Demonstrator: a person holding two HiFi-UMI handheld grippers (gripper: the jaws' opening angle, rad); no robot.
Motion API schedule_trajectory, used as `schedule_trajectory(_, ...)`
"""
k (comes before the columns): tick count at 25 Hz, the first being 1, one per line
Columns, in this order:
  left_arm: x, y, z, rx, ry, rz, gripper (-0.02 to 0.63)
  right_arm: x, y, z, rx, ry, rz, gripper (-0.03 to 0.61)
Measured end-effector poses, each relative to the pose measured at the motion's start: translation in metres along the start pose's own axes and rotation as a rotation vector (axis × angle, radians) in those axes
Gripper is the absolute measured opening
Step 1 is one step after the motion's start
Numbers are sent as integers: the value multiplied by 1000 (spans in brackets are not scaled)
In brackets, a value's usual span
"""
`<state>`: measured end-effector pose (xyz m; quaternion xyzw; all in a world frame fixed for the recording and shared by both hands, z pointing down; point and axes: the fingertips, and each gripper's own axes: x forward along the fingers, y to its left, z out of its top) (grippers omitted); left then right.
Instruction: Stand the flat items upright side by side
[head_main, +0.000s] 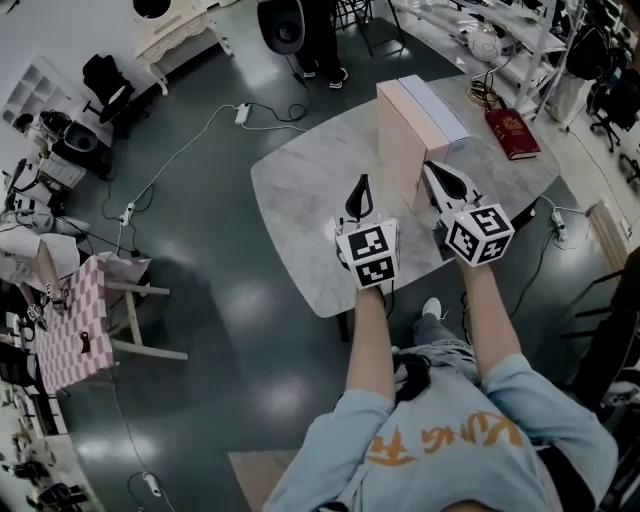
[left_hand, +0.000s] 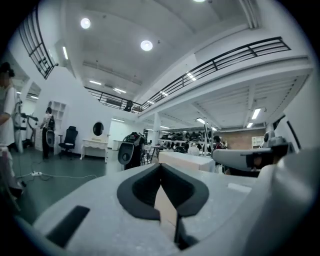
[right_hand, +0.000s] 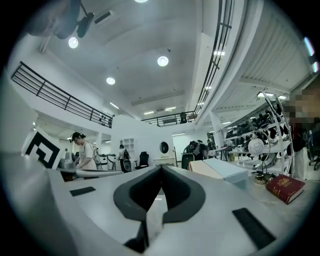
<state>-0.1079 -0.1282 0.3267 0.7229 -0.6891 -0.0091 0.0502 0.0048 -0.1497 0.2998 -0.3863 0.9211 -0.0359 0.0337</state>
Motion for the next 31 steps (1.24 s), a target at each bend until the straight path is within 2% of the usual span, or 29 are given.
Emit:
schedule_trajectory(3,-22,23,-8,-22,17,69,12,0,22,0,-15,11,-11,2)
schedule_trajectory(6,-44,36,-9,-43,2,97,12,-2,40,-2,-58,53,-20,0)
schedule_trajectory(12,-67,45,-11,-44,-25,101,12,-3,74,-11,-104,81,31,0)
schedule_trajectory(17,-71,53,-7,-108,-55,101,12,-1,80,-10,-124,77,47,0)
schedule_trajectory(23,-69,44,4,-76,-84,95,12,-6,72,1,-147,57,57,0)
schedule_trajectory(31,-83,52,12,-64,-107,100,12,-15,87,8,-176,39,68,0)
